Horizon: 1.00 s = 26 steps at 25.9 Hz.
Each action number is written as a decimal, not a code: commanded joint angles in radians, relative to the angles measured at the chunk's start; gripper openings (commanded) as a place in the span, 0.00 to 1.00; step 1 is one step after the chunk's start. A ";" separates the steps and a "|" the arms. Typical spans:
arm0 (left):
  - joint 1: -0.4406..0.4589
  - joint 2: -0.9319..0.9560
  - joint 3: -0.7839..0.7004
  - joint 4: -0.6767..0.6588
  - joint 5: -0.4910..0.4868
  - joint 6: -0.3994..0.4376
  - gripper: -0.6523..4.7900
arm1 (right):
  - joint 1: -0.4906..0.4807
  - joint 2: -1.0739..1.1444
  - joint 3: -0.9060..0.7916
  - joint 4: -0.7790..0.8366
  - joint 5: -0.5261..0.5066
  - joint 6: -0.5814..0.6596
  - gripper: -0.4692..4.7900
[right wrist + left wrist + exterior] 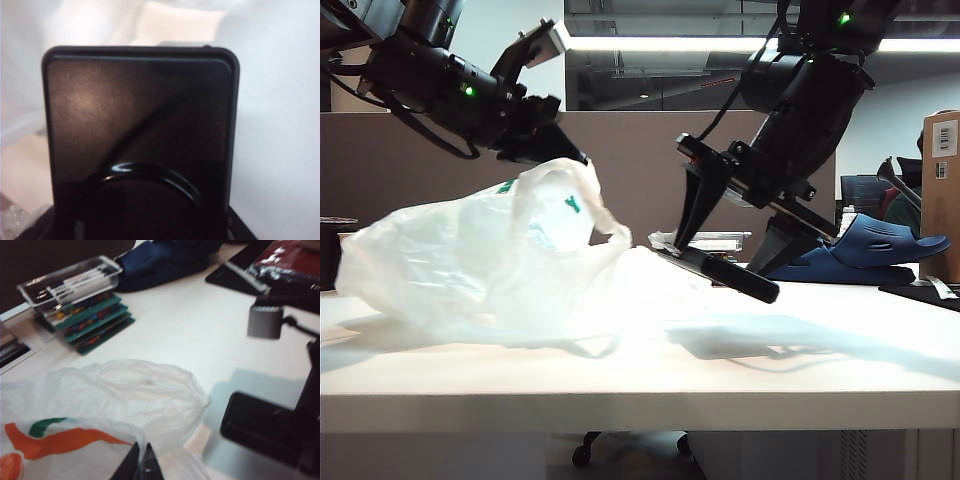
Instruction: Put the power bank into the bag.
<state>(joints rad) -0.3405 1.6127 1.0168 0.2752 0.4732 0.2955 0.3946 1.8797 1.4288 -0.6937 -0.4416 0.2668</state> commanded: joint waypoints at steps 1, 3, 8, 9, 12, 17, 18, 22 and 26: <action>-0.001 -0.006 0.004 0.069 0.051 -0.096 0.11 | 0.024 -0.015 0.008 0.018 -0.096 -0.008 0.52; -0.001 -0.006 0.004 0.072 0.094 -0.098 0.11 | 0.045 -0.015 0.008 0.018 -0.109 -0.011 0.52; -0.001 -0.006 0.004 0.070 0.281 -0.098 0.11 | 0.081 -0.015 0.009 0.034 -0.162 -0.036 0.52; -0.001 -0.006 0.004 0.070 0.304 -0.098 0.11 | 0.081 -0.015 0.009 0.042 -0.164 -0.037 0.52; -0.001 -0.006 0.004 0.069 0.382 -0.098 0.11 | 0.078 -0.015 0.018 0.087 -0.163 -0.036 0.52; -0.001 -0.006 0.004 0.071 0.493 -0.098 0.11 | 0.079 -0.014 0.023 0.200 -0.162 -0.035 0.52; -0.001 -0.006 0.004 0.071 0.503 -0.098 0.11 | 0.079 -0.014 0.023 0.235 -0.159 -0.036 0.52; 0.000 -0.006 0.004 0.071 0.519 -0.098 0.11 | 0.074 -0.013 0.023 0.272 -0.116 -0.037 0.52; 0.000 -0.006 0.004 0.070 0.519 -0.098 0.11 | 0.052 -0.014 0.023 0.246 -0.093 -0.076 0.52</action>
<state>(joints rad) -0.3397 1.6127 1.0180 0.3336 0.9810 0.2008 0.4515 1.8774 1.4437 -0.4576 -0.5423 0.2077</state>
